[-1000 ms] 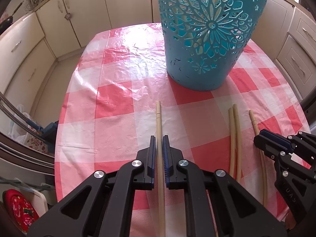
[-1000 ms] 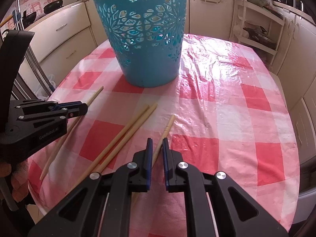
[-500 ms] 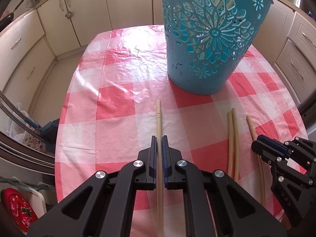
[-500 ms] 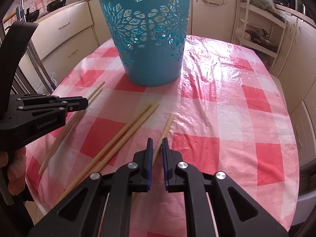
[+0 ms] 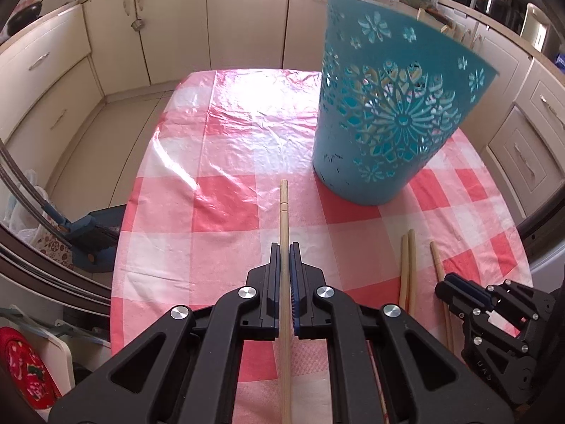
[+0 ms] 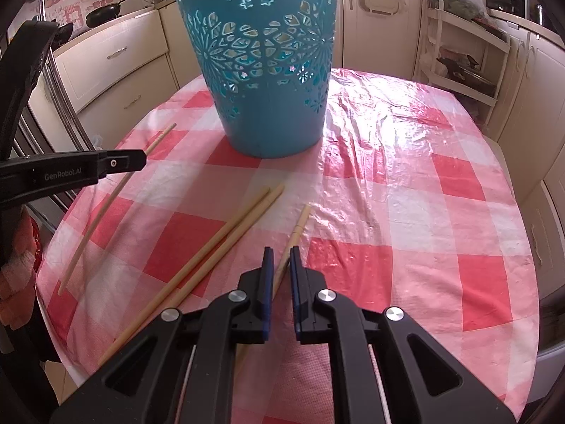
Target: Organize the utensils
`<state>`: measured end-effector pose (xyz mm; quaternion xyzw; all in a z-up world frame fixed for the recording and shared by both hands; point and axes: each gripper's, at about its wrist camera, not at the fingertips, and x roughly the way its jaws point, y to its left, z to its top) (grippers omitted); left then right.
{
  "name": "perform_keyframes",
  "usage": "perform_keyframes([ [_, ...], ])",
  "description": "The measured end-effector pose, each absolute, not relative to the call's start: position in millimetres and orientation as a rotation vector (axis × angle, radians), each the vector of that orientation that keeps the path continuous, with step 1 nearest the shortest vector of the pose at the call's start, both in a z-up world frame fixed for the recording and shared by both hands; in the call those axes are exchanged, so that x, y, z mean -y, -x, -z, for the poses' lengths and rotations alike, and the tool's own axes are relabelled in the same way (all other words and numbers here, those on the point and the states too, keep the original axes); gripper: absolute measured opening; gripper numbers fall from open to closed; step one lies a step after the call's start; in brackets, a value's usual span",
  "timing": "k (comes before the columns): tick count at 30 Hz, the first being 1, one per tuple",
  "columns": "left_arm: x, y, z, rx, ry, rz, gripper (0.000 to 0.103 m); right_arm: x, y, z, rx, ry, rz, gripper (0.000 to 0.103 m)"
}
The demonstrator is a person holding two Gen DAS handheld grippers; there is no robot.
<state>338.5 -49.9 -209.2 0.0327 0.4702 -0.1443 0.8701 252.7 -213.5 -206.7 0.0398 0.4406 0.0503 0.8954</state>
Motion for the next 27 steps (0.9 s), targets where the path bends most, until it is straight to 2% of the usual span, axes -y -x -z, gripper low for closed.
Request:
perform_keyframes([
  [27,15,-337,158,-0.84,0.086,0.289,0.005,218,-252,208,-0.884,-0.114,-0.119,0.009],
])
